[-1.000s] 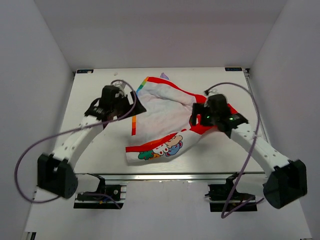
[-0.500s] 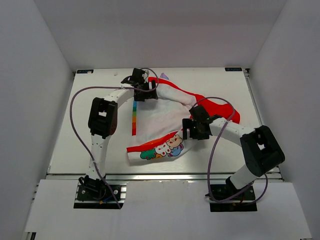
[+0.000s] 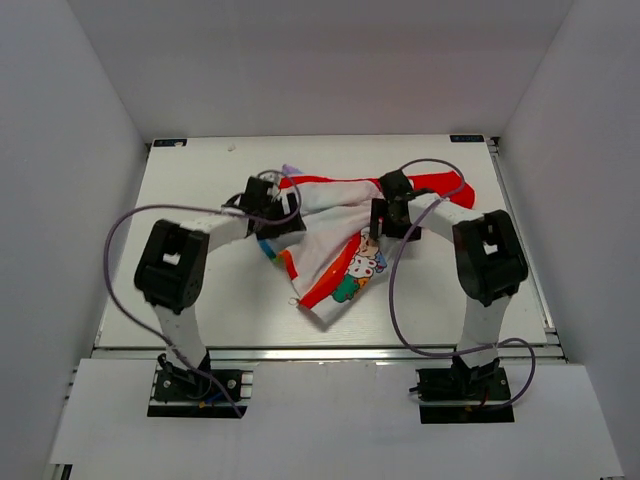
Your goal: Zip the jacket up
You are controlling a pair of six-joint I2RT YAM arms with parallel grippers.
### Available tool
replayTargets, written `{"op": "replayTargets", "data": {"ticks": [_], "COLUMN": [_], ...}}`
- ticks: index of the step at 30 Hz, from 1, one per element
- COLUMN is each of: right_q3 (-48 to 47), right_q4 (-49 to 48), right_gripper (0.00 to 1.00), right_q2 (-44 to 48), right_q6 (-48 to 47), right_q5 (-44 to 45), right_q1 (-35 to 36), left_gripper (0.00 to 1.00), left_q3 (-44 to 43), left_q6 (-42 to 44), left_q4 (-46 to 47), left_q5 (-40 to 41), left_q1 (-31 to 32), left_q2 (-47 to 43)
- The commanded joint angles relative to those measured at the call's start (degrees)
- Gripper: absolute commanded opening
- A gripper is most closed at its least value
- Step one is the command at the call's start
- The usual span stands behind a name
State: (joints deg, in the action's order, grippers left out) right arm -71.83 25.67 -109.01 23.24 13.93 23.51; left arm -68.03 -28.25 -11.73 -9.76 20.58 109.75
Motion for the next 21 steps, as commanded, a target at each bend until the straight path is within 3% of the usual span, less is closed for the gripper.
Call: {"op": "replayTargets", "data": {"ticks": [1,4,5,9,13,15,21], "right_q3": [-7.50,-21.21,-27.25,-36.86,-37.95,-35.58,-23.89], "right_q4": [6.84,10.18,10.54,10.45,10.27,9.40,7.03], "right_gripper": [0.89,0.89,0.89,0.89,0.89,0.90,0.89], "right_q2": [-10.83,-18.22,-19.82,-24.23,-20.74,-17.39,0.25], "right_q6": [-3.82,-6.19,-6.63,-9.79,-12.96,-14.10,-14.37], "right_q5": [8.47,8.92,7.70,3.31,2.50,0.76,-1.45], "right_q1": [-1.10,-0.48,-0.48,-0.39,-0.39,-0.30,-0.30], "left_gripper": [0.98,0.98,0.98,0.98,0.98,0.98,0.98], "left_q3": [19.04,30.92,32.59,33.93,30.08,24.28,10.91], "left_q6": [-7.15,-11.98,-13.48,-19.11,-18.96,-18.33,-18.32], "left_q4": [-8.93,-8.22,-8.92,-10.25,-8.84,-12.34,-29.47], "left_q5": [-2.10,-2.89,-2.90,1.22,8.69,15.17,24.51], "left_q1": [4.19,10.24,12.10,17.38,17.74,17.65,17.65], "left_q2": [-6.89,-19.55,-22.36,-32.57,-37.33,-36.63,-34.96]}}
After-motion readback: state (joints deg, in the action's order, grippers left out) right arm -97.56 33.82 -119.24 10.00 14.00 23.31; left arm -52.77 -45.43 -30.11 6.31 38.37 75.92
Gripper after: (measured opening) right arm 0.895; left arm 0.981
